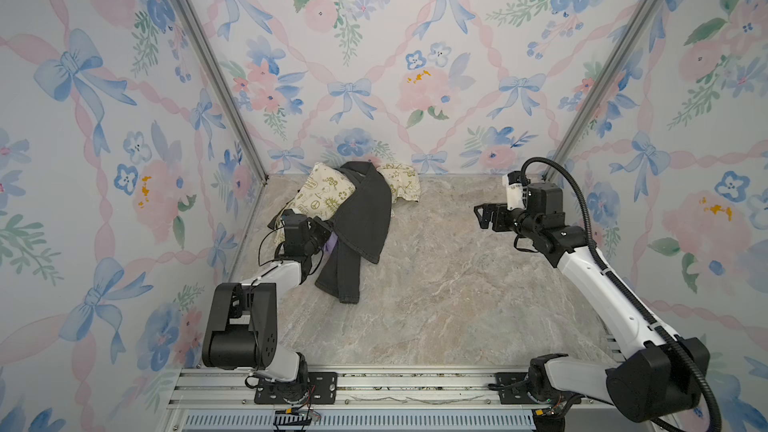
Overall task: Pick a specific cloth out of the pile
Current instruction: 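Grasp the lavender shirt with the left gripper and pull it out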
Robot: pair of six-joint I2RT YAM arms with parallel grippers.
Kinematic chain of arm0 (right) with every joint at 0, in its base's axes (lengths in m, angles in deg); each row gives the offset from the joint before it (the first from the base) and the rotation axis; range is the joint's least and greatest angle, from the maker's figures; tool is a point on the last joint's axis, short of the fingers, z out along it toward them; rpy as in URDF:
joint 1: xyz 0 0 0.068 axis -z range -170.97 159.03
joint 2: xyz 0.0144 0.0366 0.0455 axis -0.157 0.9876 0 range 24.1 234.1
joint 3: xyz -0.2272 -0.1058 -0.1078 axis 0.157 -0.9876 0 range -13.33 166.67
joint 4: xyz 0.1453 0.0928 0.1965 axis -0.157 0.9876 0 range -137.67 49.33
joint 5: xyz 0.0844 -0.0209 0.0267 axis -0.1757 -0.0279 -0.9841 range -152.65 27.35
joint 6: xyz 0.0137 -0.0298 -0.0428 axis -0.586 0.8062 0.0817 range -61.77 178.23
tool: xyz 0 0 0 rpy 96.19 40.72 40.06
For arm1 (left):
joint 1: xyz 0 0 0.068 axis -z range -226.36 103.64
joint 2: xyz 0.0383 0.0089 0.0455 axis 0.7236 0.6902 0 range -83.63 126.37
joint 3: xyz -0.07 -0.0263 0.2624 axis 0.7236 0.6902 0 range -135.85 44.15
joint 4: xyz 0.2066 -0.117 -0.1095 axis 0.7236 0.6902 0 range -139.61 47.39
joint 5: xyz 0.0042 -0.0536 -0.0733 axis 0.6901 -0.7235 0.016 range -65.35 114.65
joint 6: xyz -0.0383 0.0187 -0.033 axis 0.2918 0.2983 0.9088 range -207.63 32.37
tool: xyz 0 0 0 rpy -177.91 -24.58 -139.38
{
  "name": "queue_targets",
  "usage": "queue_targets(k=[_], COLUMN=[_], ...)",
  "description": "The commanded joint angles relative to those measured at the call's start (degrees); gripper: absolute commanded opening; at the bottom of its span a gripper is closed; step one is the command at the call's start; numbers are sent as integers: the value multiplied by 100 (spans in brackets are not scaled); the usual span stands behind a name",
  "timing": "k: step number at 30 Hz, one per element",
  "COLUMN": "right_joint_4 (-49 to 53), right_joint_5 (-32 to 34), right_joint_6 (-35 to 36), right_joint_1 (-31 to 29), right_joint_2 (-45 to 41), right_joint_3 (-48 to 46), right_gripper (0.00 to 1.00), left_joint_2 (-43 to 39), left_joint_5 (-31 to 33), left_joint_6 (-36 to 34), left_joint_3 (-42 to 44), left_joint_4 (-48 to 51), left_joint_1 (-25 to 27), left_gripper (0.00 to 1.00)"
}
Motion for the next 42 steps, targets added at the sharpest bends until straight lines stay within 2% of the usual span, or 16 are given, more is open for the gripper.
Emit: queue_targets(k=[1,12,20,42], right_joint_4=[-6,-3,16,20], right_joint_5=[3,1,1,-57], right_joint_6=[26,60,82,79], right_joint_1=[-93,-171,-190,-227], right_joint_2=[61,63,29,88], right_joint_3=[215,286,300,359], right_gripper=[97,97,97,97], left_joint_2=[-478,-1180,-1340,-1052], left_joint_5=[345,1079,1539,2216], left_joint_6=[52,-160,-761,-2092], left_joint_3=[-209,-458,-1048,-3007], left_joint_4=[-266,-264,-95,310], left_joint_1=[78,343,724,1434], left_gripper=[0,0,0,0])
